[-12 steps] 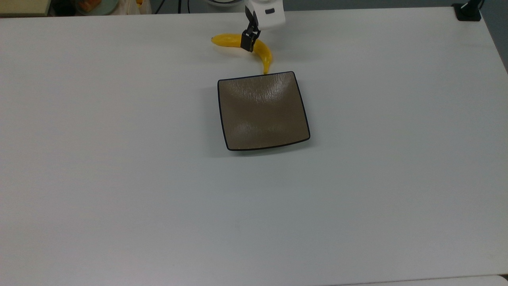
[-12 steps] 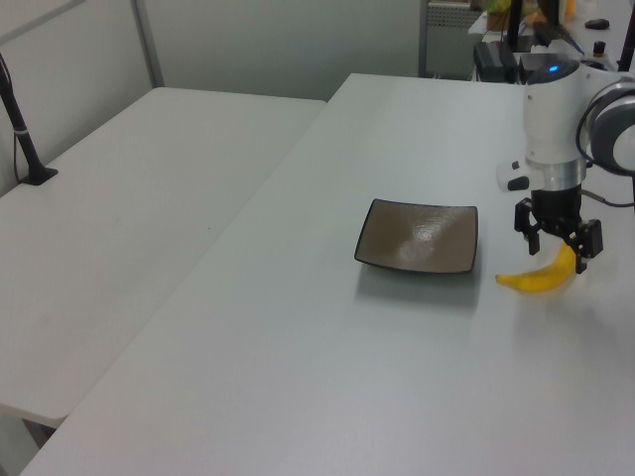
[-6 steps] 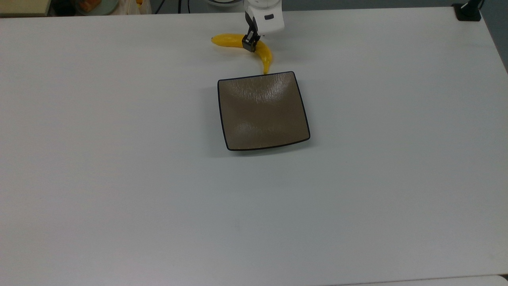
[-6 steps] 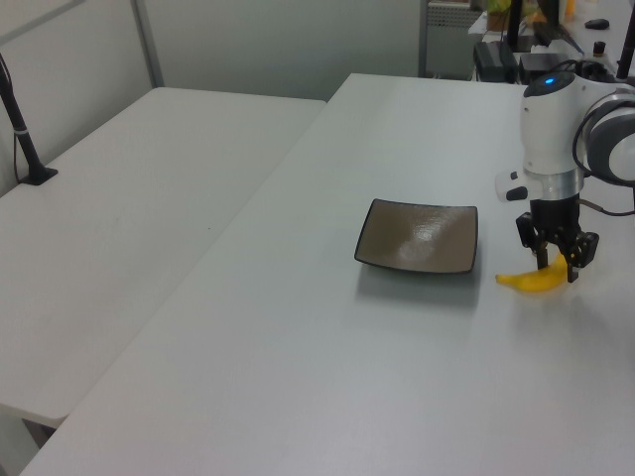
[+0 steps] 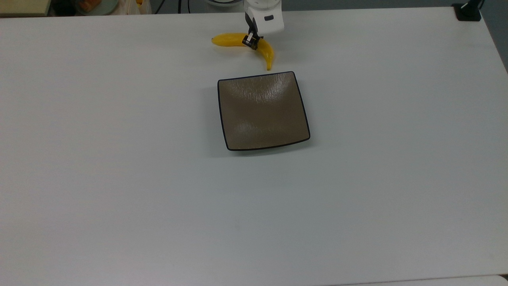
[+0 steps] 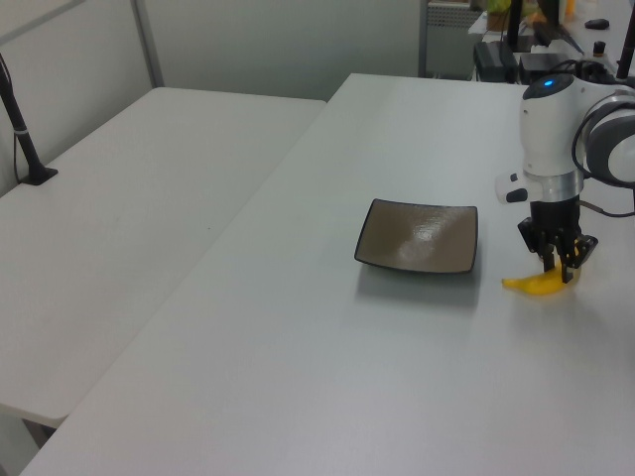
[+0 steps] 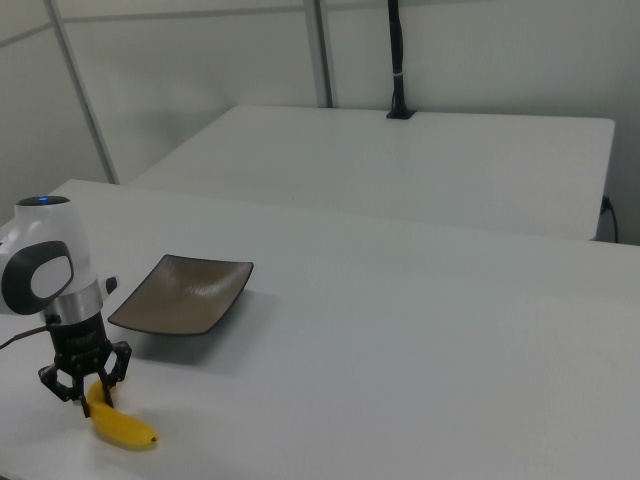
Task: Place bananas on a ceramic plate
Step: 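Close the gripper around the middle of the yellow banana, then lift the banana up off the table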
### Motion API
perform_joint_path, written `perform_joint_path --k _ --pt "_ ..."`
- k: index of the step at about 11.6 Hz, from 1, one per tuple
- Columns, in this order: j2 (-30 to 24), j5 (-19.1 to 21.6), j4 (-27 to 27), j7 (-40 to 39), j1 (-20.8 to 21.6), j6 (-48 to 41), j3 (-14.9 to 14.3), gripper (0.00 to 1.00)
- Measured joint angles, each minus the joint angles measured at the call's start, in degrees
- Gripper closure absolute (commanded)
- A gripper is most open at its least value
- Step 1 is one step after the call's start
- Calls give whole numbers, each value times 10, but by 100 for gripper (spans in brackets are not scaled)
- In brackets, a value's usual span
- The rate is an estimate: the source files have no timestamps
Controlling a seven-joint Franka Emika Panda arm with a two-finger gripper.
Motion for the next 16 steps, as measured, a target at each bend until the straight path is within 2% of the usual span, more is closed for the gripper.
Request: perform_joint_path --k 9,12,16 --pt "-9 0 13 1 -4 -5 0 100" --pt "-27 0 76 1 -11 -75 0 100" --pt "-33 0 219 1 -33 -194 -1 100"
